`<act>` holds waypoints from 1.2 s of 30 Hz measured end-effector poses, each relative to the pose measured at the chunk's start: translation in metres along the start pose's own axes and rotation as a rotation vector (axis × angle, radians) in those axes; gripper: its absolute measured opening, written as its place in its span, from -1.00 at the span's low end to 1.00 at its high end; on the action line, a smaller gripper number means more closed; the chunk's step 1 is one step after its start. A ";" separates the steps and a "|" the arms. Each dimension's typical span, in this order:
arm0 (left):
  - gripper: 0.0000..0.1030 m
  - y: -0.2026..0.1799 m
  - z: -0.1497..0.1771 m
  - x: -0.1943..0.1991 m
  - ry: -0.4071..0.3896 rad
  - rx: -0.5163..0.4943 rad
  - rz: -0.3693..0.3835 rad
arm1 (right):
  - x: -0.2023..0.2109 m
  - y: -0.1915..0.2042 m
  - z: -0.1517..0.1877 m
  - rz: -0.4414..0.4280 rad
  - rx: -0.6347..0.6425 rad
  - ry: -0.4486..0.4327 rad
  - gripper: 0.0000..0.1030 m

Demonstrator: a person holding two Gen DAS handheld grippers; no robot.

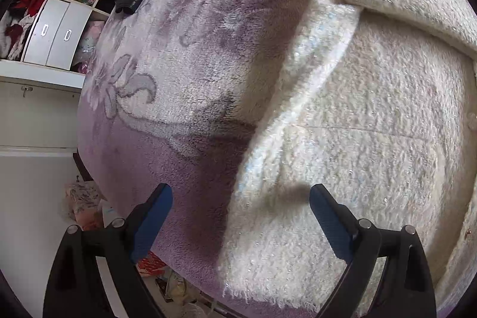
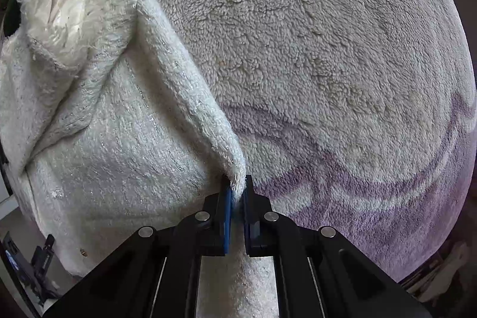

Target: Fold large clothes

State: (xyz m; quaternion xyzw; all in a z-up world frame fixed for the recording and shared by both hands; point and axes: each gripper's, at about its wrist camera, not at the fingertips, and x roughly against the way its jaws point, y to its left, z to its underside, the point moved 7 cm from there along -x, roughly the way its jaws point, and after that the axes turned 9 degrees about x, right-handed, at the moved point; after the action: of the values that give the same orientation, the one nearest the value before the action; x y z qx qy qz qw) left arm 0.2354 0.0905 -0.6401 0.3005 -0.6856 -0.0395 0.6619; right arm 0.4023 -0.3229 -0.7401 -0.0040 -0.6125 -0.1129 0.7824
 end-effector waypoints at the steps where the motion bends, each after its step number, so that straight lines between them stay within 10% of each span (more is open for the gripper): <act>1: 0.85 0.004 -0.002 -0.004 -0.002 0.006 -0.003 | -0.004 0.018 -0.004 0.005 0.006 0.008 -0.86; 5: 0.85 0.020 -0.016 -0.031 -0.003 0.036 -0.049 | 0.020 0.034 -0.002 -0.013 -0.009 0.022 -0.72; 8: 0.85 0.026 -0.029 -0.031 0.014 0.087 0.009 | 0.040 0.044 0.002 0.014 -0.004 -0.005 -0.22; 12: 0.85 -0.019 -0.055 0.004 -0.072 -0.009 0.136 | 0.066 0.067 -0.013 -0.027 0.022 -0.061 0.01; 17: 0.85 -0.071 -0.116 -0.007 -0.161 -0.096 0.062 | 0.059 0.139 -0.051 -0.064 0.088 -0.061 0.14; 23: 1.00 -0.055 -0.136 -0.022 -0.139 -0.072 0.122 | 0.045 0.226 -0.081 -0.569 -0.056 -0.031 0.18; 26: 1.00 -0.056 -0.131 -0.018 -0.176 -0.110 0.102 | 0.013 0.224 -0.099 -0.651 -0.205 -0.064 0.17; 29: 1.00 -0.053 -0.137 -0.020 -0.159 -0.096 0.115 | 0.026 0.224 -0.113 -0.669 -0.317 -0.143 -0.72; 36: 1.00 -0.049 -0.138 -0.022 -0.151 -0.050 0.143 | 0.134 0.269 -0.112 -0.768 -0.177 -0.319 -0.79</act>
State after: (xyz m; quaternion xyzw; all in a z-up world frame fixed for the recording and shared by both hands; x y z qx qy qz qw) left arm 0.3802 0.1080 -0.6651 0.2305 -0.7520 -0.0318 0.6167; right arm 0.5889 -0.0998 -0.6039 0.1398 -0.6708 -0.4462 0.5756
